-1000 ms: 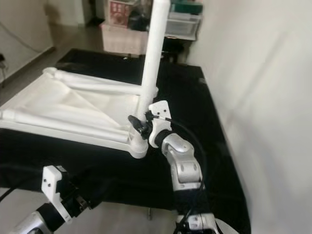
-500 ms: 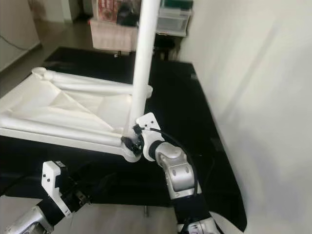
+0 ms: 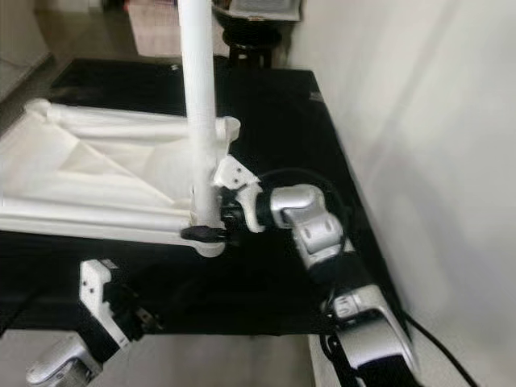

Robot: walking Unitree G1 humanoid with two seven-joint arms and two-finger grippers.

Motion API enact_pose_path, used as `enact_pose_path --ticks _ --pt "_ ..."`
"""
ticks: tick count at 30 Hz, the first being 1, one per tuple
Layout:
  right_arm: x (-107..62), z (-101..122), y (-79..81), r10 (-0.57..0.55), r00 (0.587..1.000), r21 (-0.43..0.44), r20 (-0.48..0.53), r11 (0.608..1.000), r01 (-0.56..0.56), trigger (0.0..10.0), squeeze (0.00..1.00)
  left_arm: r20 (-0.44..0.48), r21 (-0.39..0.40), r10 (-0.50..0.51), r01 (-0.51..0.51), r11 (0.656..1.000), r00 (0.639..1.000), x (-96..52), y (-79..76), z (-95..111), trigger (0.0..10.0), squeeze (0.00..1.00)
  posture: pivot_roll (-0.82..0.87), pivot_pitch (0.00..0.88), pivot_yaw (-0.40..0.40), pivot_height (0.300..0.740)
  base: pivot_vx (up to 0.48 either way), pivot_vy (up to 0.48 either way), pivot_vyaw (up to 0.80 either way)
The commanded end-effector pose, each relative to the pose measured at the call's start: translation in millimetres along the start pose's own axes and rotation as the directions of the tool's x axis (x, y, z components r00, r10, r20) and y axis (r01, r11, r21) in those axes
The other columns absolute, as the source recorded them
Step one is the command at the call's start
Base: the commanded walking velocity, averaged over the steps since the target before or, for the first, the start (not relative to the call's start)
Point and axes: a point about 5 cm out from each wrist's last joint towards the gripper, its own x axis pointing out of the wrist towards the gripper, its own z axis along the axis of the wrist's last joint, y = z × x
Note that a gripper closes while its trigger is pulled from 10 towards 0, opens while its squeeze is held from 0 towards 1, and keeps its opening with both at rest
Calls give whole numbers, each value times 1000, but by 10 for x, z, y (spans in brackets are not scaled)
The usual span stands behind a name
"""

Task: Building children table

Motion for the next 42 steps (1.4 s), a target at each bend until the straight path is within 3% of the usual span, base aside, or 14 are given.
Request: enact_pose_path --ticks 1,4,5,15,24,25,26,28,29,33,38,39,41,42 --pt "112 13 -18 25 999 -12 -30 1000 -25 10000 0 -17 -1 7 -7 1000 1000 -23 -4 -26 10000 0 -42 69 -88 740 0 0 0" --pt "133 18 -36 45 999 -5 -30 999 -46 10000 0 -18 0 8 -8 1000 1000 -23 -6 -29 10000 0 -41 69 -90 740 0 0 0" --pt "163 23 -58 78 997 10 -25 997 -77 0 0 -18 0 9 -9 1000 1000 -21 -13 -33 10000 0 -36 70 -95 740 0 0 0" --pt "137 -20 -99 166 986 28 -19 986 -166 0 0 -11 -6 14 -14 1000 1000 -8 -52 -45 10000 0 -32 74 -115 740 0 0 0" --pt "-52 -208 -148 -10 1000 103 11 995 9 0 0 -3 -13 15 -15 1000 1000 -4 -71 -48 10000 0 -43 74 -124 740 0 0 0" --pt "-50 -346 -131 -253 967 178 -16 951 251 0 0 -1 -14 15 -15 1000 1000 -15 -68 -43 10000 0 -59 76 -137 740 0 0 0" --pt "-117 -499 -148 -634 764 257 -118 724 640 0 0 0 -14 15 -15 1000 1000 -26 -59 -38 10000 0 -69 80 -133 740 0 0 0" --pt "-117 -499 -148 -634 764 257 -118 724 640 0 0 0 -14 15 -15 1000 1000 -26 -59 -38 10000 0 -69 80 -133 740 0 0 0" --pt "-113 -674 153 -671 711 321 -211 639 699 0 0 0 -14 14 -14 1000 1000 -30 -46 -30 10000 0 -80 82 -116 740 0 0 0" --pt "-71 -778 560 -619 739 349 -265 653 672 0 0 -3 -14 9 -9 1000 1000 -26 -20 -35 10000 0 -108 72 -104 740 0 0 0" --pt "-68 -740 354 -616 750 296 -240 690 661 0 0 -11 -14 -8 8 1000 1000 17 -10 -46 10000 0 -98 48 -113 740 0 0 0" --pt "-46 -702 299 -617 753 284 -229 698 658 8353 0 -6 -14 0 0 1000 1000 19 -3 -45 10000 0 -94 46 -114 740 0 0 0" --pt "-20 -668 273 -609 764 282 -214 710 645 10000 0 -1 -14 11 -11 1000 1000 15 3 -42 10000 0 -91 45 -114 740 0 0 0" --pt "3 -604 263 -590 784 283 -194 731 620 10000 541 3 -12 20 -20 1000 1000 11 8 -40 10000 0 -85 44 -116 740 0 0 0"
